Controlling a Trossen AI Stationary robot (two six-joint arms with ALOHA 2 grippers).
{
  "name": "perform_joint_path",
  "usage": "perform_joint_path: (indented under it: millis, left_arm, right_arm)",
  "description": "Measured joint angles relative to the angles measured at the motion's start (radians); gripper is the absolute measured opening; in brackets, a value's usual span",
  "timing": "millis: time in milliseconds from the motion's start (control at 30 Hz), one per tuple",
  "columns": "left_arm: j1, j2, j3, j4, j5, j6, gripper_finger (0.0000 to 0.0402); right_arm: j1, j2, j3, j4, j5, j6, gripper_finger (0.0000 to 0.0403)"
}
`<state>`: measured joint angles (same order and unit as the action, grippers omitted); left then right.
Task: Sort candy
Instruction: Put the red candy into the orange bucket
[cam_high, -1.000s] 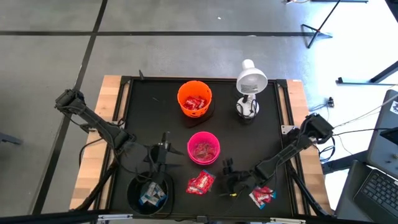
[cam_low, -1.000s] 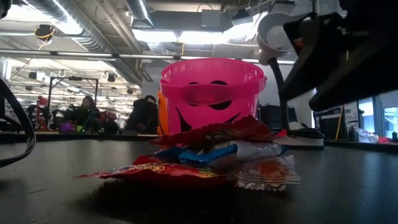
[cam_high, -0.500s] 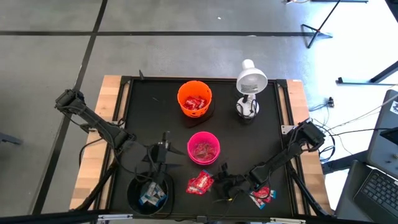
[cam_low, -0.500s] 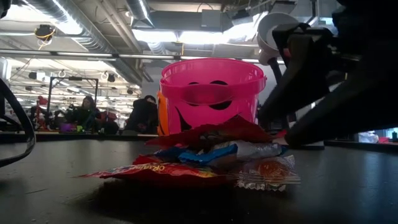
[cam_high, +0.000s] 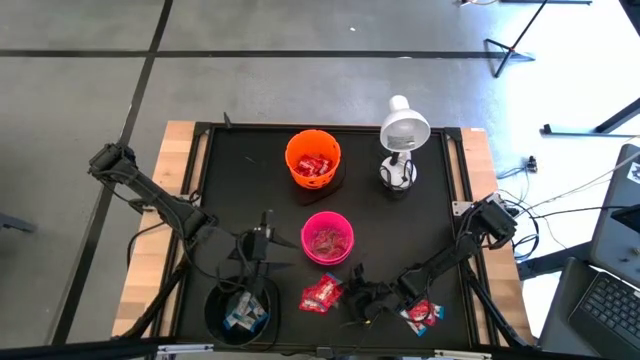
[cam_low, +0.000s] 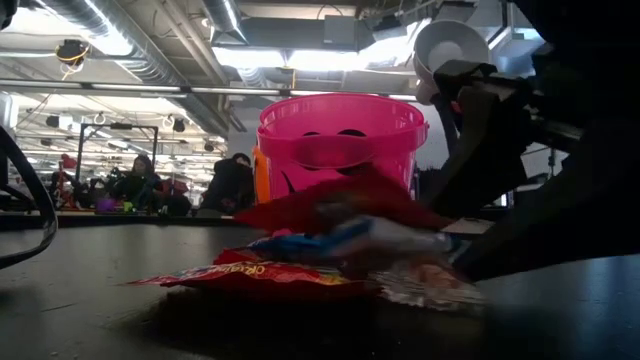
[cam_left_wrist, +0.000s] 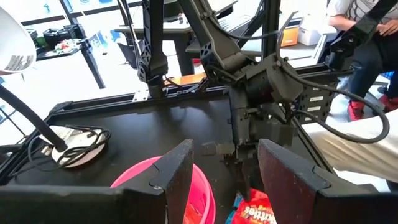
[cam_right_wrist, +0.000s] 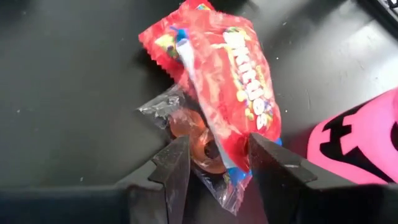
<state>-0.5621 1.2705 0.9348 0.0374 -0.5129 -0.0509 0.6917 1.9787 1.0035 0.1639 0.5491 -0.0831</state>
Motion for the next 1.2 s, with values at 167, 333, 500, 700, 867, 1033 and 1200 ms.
perform_joint_path:
  millis: [167, 333, 500, 700, 867, 1033, 1200]
  left_arm:
    - [0.0, 0.0, 0.0, 0.003, -0.001, 0.0, 0.017]
    - [0.002, 0.0, 0.0, 0.003, -0.002, 0.0, 0.017]
    - [0.002, 0.0, 0.0, 0.003, -0.002, -0.001, 0.017]
    - [0.002, 0.0, 0.0, 0.002, -0.004, -0.001, 0.017]
    - [0.002, 0.0, 0.0, 0.003, -0.007, -0.001, 0.017]
    - [0.002, 0.0, 0.0, 0.005, -0.01, -0.001, 0.017]
    - [0.002, 0.0, 0.0, 0.008, -0.011, -0.001, 0.017]
  right_arm:
    - [-0.001, 0.005, 0.0, 0.012, 0.018, 0.0, 0.0155]
    - [0.0, 0.005, 0.0, 0.018, 0.023, 0.0, 0.0106]
    - [0.001, 0.003, 0.0, 0.02, 0.014, 0.004, 0.0048]
    - [0.002, -0.011, 0.0, 0.02, -0.013, 0.007, 0.0004]
    - [0.002, -0.059, 0.0, 0.015, -0.009, 0.016, 0.0001]
    - [0.002, -0.145, 0.0, 0.014, -0.007, 0.025, 0.0001]
    - [0.002, -0.245, 0.0, 0.023, 0.011, 0.002, 0.0001]
